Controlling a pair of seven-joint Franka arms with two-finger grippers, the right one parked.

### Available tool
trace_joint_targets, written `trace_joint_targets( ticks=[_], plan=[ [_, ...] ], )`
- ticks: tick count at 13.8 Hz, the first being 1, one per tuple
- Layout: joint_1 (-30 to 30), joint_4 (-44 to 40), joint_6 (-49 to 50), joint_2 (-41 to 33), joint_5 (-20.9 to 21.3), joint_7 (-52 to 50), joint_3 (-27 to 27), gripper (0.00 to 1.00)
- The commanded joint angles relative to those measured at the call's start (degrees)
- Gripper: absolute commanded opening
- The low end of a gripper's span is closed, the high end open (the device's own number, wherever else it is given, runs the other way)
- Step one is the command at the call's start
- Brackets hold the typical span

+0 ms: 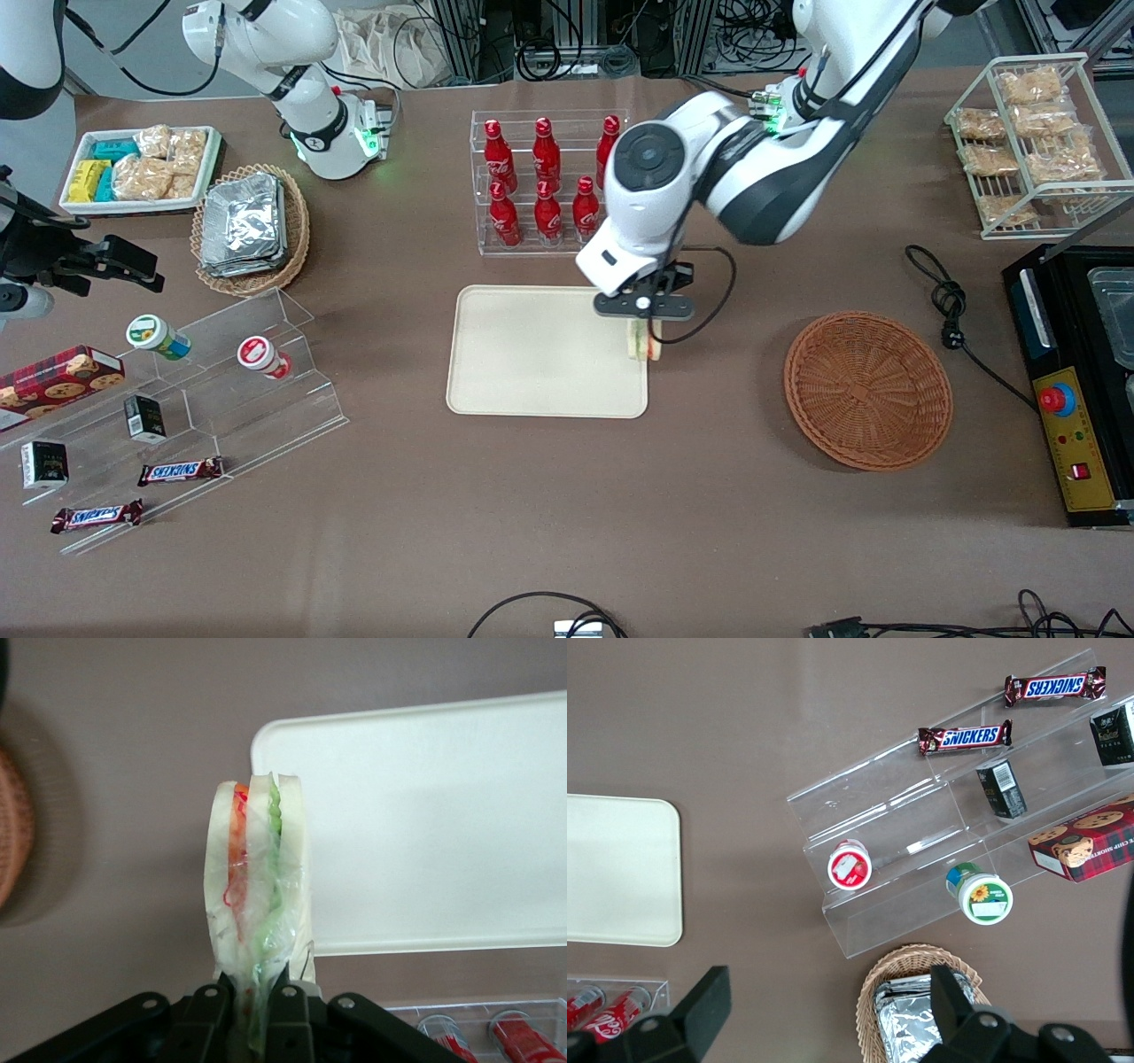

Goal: Place sandwich from basket to tray
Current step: 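Carry the sandwich over the beige tray and lower it, then open the left gripper to release the sandwich onto the tray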

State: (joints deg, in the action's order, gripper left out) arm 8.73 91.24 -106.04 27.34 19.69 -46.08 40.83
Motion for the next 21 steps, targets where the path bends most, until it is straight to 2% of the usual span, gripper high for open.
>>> trace_joint_targets(
  ticks=[1,4,6,8,10,11,12,14,16,19,21],
  plan=[
    [2.7,-0.4,-4.7,5.1,5.9,-3.3,-0.2,0.00],
    [3.6,0.5,-9.3,11.6,14.4,-7.6,-0.5,0.02],
    [3.6,0.1,-9.9,14.1,15.7,-8.1,-0.5,0.03],
    [3.6,0.5,-11.7,15.0,17.0,-8.5,-0.6,0.09],
    [3.5,0.3,-11.8,15.5,17.0,-9.2,-0.6,0.21],
    [3.6,0.1,-11.9,16.2,17.0,-10.0,-0.6,0.35],
    [3.6,0.1,-12.0,16.5,17.1,-10.4,-0.6,0.54],
    [3.5,0.1,-11.9,16.7,17.1,-10.5,-0.6,1.00],
    [3.6,0.1,-11.6,16.3,17.3,-10.6,-0.8,1.00],
    [3.3,0.2,-8.6,13.5,16.9,-19.7,-0.7,1.00],
    [2.9,0.2,-4.8,10.2,16.0,-20.6,-0.3,1.00]
  ],
)
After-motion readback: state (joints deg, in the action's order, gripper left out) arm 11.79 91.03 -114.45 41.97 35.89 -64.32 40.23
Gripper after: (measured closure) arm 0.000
